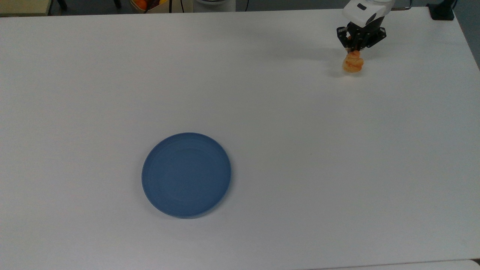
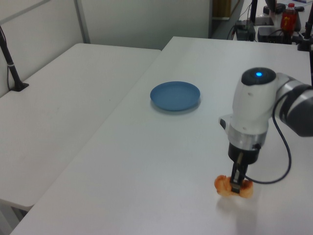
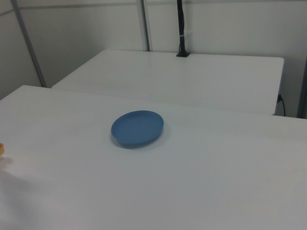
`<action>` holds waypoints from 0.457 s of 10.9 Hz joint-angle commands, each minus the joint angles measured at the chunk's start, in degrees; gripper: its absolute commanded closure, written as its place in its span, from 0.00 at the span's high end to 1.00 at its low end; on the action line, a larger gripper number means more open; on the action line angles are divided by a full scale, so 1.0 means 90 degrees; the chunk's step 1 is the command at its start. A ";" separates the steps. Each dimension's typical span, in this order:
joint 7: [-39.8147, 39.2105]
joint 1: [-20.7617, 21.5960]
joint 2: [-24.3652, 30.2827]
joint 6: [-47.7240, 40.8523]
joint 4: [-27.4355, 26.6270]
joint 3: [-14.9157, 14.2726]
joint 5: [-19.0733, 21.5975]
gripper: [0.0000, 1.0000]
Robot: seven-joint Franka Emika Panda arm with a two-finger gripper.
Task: Put the bread on the table
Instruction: 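Carry the held bread roll away from the plate and lower it onto the table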
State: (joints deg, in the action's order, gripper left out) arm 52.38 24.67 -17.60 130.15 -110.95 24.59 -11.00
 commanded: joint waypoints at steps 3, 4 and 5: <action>0.0332 0.0198 -0.0242 0.0344 -0.0251 0.0061 -0.0389 0.00; 0.0332 0.0218 -0.0271 0.0344 -0.0251 0.0061 -0.0389 0.17; 0.0342 0.0218 -0.0320 0.0344 -0.0251 0.0061 -0.0389 0.72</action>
State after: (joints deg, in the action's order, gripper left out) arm 53.49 26.05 -20.04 131.68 -112.44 25.26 -13.18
